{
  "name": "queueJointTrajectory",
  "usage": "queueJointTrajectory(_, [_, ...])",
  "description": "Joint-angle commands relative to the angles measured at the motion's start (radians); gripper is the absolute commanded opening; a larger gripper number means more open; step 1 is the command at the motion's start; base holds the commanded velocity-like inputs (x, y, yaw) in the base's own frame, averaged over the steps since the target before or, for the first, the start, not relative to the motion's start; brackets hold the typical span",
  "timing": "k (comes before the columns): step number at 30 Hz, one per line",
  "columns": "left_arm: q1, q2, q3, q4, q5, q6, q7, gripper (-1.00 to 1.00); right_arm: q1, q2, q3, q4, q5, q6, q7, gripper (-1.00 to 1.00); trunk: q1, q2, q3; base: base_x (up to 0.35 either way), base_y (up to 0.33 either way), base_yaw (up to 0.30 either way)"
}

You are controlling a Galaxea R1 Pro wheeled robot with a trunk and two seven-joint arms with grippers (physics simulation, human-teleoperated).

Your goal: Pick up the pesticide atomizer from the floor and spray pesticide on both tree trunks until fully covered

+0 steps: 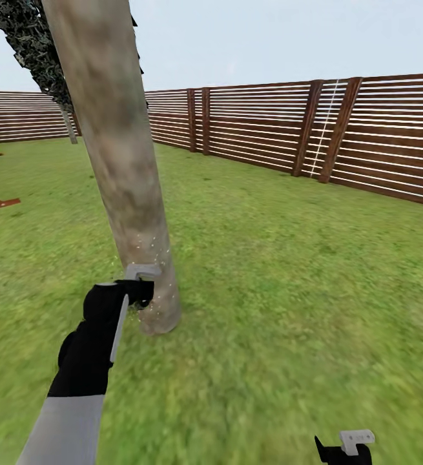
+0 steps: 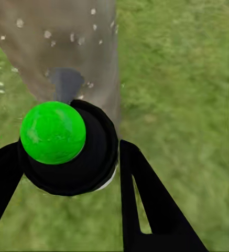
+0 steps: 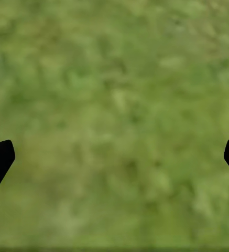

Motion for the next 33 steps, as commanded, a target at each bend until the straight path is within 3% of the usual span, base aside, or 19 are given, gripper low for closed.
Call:
queueJointTrajectory(1, [-0.012, -0.005, 0.0, -0.001, -0.018, 0.0, 0.0, -1.0, 0.0, 0.0, 0.0, 0.0, 0.0, 0.0, 0.0, 1.0, 0.0, 0.0, 0.0, 0.0, 0.0, 0.0])
queueJointTrajectory(5, [-0.036, 0.005, 0.013, -0.005, -0.031, 0.001, 0.0, -1.0, 0.0, 0.0, 0.0, 0.0, 0.0, 0.0, 0.0, 1.0, 0.0, 0.0, 0.0, 0.0, 0.0, 0.0])
queueJointTrajectory(8, [-0.055, 0.009, 0.043, -0.015, -0.032, 0.001, 0.0, -1.0, 0.0, 0.0, 0.0, 0.0, 0.0, 0.0, 0.0, 1.0, 0.0, 0.0, 0.0, 0.0, 0.0, 0.0])
queueJointTrajectory(13, [-0.092, 0.051, 0.072, -0.018, -0.032, 0.003, 0.001, -1.0, 0.0, 0.0, 0.001, 0.0, 0.0, 0.0, 0.0, 1.0, 0.0, 0.0, 0.0, 0.0, 0.0, 0.0])
queueJointTrajectory(14, [-0.095, 0.07, 0.086, -0.018, -0.032, 0.003, 0.001, -1.0, 0.0, 0.0, 0.001, 0.0, 0.0, 0.0, 0.0, 1.0, 0.0, 0.0, 0.0, 0.0, 0.0, 0.0])
queueJointTrajectory(16, [-0.1, 0.08, 0.116, -0.018, -0.031, 0.004, 0.0, -1.0, 0.0, 0.0, 0.001, 0.0, 0.0, 0.0, 0.0, 1.0, 0.0, 0.0, 0.0, 0.0, 0.0, 0.0])
queueJointTrajectory(19, [-0.092, 0.083, 0.124, -0.007, -0.028, 0.003, 0.002, -1.0, 0.0, 0.0, 0.001, 0.0, 0.0, 0.0, 0.0, 1.0, 0.0, 0.0, 0.0, 0.0, 0.0, 0.0])
queueJointTrajectory(20, [-0.088, 0.102, 0.127, 0.007, -0.028, 0.001, 0.006, -1.0, 0.0, 0.0, 0.001, 0.0, 0.0, 0.0, 0.0, 1.0, 0.0, 0.0, 0.0, 0.0, 0.0, 0.0])
queueJointTrajectory(21, [-0.048, 0.139, 0.125, 0.042, -0.027, -0.009, 0.01, -1.0, 0.0, 0.0, 0.002, 0.0, 0.0, 0.0, 0.0, 1.0, 0.0, 0.0, 0.0, 0.0, 0.0, 0.0])
queueJointTrajectory(23, [0.012, 0.147, 0.122, 0.061, -0.029, -0.028, 0.013, -1.0, 0.0, 0.0, 0.002, 0.0, 0.0, 0.0, 0.0, 1.0, 0.0, 0.0, 0.0, 0.0, 0.0, 0.0])
queueJointTrajectory(28, [0.119, 0.136, 0.118, 0.153, -0.025, -0.172, 0.022, -1.0, 0.0, 0.001, 0.002, 0.0, 0.0, 0.0, 0.0, 1.0, 0.0, 0.0, 0.0, 0.0, 0.0, 0.0])
queueJointTrajectory(31, [0.141, 0.112, 0.118, 0.349, -0.028, -0.348, 0.025, -1.0, 0.0, 0.001, 0.002, 0.0, 0.0, 0.0, 0.0, 1.0, 0.0, 0.0, 0.0, 0.0, 0.0, 0.0])
queueJointTrajectory(32, [0.142, 0.105, 0.119, 0.425, -0.024, -0.423, 0.056, -1.0, 0.0, 0.002, 0.002, 0.0, 0.0, 0.0, 0.0, 1.0, 0.0, 0.0, 0.0, 0.0, 0.0, 0.0])
queueJointTrajectory(33, [0.142, 0.074, 0.12, 0.525, -0.013, -0.527, 0.159, -1.0, 0.0, 0.002, 0.002, 0.0, 0.0, 0.0, 0.0, 1.0, 0.0, 0.0, 0.0, 0.0, 0.0, 0.0])
